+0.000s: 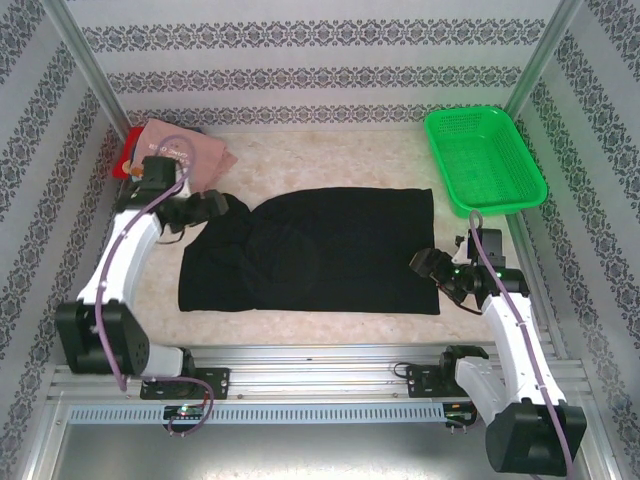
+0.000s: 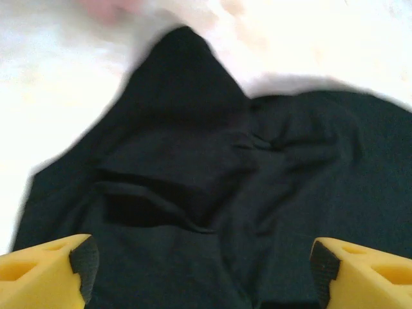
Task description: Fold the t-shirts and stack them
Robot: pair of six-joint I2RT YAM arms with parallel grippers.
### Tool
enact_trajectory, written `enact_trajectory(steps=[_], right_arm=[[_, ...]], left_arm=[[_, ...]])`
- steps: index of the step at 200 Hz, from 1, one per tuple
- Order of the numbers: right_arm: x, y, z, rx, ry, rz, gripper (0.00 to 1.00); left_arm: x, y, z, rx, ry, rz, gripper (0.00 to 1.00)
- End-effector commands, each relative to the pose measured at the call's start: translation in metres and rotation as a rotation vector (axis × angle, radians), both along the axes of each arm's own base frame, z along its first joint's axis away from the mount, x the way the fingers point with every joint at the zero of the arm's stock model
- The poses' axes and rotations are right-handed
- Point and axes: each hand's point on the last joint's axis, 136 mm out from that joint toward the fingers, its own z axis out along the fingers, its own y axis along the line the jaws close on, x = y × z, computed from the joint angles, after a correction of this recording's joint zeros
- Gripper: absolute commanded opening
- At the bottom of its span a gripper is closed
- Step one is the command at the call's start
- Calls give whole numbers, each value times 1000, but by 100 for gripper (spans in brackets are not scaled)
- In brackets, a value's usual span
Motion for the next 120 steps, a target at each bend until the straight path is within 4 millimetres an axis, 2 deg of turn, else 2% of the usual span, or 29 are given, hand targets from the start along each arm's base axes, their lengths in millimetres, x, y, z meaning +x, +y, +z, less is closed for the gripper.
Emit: enact_trajectory(steps=[1,24,63,95,120], right_arm=[[-2,22,10,82,-71,100,82],[-5,29,11,105,-82,119,83],[-8,32,8,106,-71,136,83],[-9,32,7,106,-58,134,84],[-9,32,6,107,-55,135,86]], left_arm=[[-11,-32,-28,29,146,-297,83],[-14,-43,-56,123,280,-447,79],[1,-36,-85,231,378,-475,70],[1,-32,-104,299,453,-489,65],[1,-33,-110,302,463,-491,63]])
